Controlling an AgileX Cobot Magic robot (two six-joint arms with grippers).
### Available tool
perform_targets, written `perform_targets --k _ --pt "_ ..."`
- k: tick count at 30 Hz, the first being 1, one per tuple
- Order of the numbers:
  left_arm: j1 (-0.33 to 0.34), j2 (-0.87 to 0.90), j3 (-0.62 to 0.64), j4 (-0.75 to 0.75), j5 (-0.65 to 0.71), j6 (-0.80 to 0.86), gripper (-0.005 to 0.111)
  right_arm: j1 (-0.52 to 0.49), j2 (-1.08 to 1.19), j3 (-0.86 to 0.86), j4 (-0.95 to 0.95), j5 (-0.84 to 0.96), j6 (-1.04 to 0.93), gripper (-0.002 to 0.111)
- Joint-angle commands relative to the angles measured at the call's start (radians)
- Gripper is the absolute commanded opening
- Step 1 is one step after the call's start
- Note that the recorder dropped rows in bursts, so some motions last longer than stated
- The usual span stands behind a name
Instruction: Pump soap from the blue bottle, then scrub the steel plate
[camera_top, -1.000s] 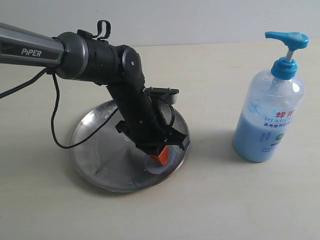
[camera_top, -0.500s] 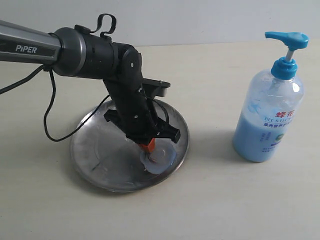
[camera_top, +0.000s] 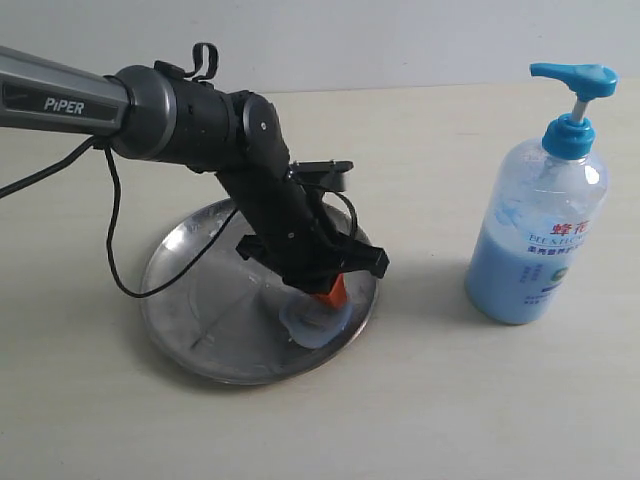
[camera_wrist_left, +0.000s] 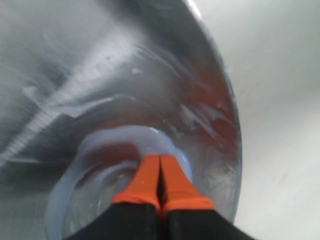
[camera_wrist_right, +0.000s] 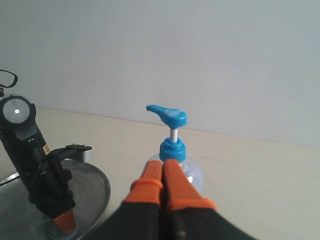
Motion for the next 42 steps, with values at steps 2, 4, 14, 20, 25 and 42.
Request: perform_targets --k 2,4,14,20,25,42 --pt "-0.003 0.024 0.016 0.154 0.100 0.011 0.000 -0.004 -0.003 0.005 -0.009 -0.010 -0.004 0.000" --pt "-0.003 0.024 0.016 0.194 0.105 0.009 0.000 -0.004 -0.003 0.005 -0.009 -0.010 -0.004 0.000" --pt "-0.003 0.024 0.016 0.264 -0.002 -0.083 0.000 -0.004 -0.003 0.005 -0.007 -0.010 -0.004 0.000" --pt "-0.003 0.024 0.016 0.150 -0.079 -0.120 0.000 -0.004 -0.003 0.005 -0.007 -0.010 -0.004 0.000" --pt "-0.003 0.024 0.016 0.018 -0.045 -0.046 0.000 -0.004 -0.003 0.005 -0.007 -0.010 -0.004 0.000" --pt "-0.003 0.024 0.016 0.213 0.097 0.015 0.000 -0.004 -0.003 0.005 -0.007 -0.010 -0.004 0.000"
